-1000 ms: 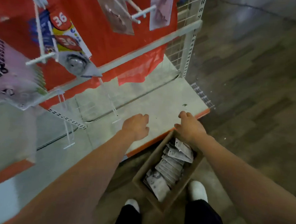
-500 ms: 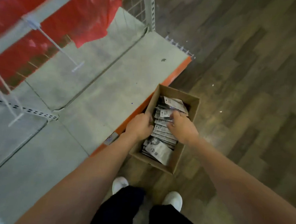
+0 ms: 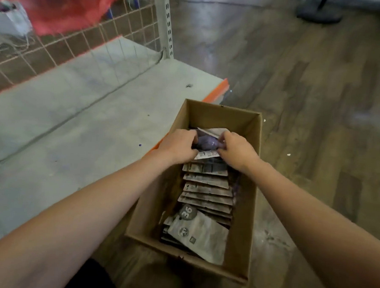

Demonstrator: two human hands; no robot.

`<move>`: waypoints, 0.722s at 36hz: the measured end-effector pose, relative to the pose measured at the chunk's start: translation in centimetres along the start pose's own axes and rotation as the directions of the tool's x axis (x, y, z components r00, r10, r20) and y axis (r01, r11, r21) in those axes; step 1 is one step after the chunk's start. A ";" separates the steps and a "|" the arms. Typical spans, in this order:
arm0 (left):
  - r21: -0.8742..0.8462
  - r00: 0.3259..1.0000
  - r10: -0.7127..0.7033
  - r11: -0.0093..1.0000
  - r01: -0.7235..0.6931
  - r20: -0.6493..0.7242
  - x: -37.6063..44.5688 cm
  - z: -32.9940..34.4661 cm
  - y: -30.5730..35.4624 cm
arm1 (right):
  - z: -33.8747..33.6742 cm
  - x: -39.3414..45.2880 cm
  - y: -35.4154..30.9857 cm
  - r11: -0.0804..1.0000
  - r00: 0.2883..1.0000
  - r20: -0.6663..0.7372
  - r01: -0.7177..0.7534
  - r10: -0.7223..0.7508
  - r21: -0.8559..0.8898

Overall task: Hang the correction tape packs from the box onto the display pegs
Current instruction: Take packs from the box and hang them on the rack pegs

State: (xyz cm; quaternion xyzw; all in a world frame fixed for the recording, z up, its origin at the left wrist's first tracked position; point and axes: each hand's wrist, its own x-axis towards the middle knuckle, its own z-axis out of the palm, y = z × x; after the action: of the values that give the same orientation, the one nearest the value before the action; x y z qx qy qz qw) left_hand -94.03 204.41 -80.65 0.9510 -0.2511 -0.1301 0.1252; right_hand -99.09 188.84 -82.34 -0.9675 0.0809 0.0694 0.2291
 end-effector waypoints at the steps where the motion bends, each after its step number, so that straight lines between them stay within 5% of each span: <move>1: 0.021 1.000 0.016 1.000 -0.016 -0.020 0.5 0.4 0.0 | 0.1 0.3 0.3 1.000 1.000 -0.012 0.011 -0.011 -0.019; 9: 0.016 0.999 -0.005 1.000 0.005 0.042 0.5 2.4 0.9 | -2.2 -1.5 0.8 0.999 0.996 -0.090 -0.012 0.008 -0.047; 17: 0.166 0.997 0.052 0.984 -0.059 0.050 3.9 5.7 1.5 | -2.6 -1.6 3.5 0.961 0.999 -0.039 0.016 -0.028 -0.277; 26: 0.295 0.987 -0.043 0.956 -0.004 0.153 5.0 9.1 -0.6 | -2.7 -0.7 4.3 0.993 0.990 -0.129 -0.074 0.062 -0.093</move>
State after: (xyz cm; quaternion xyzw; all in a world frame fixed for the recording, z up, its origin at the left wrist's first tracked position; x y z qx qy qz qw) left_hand -92.38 200.78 -90.22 0.9482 -0.2673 -0.1673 -0.0392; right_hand -100.38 183.90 -81.72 -0.9767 0.1248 0.0200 0.1734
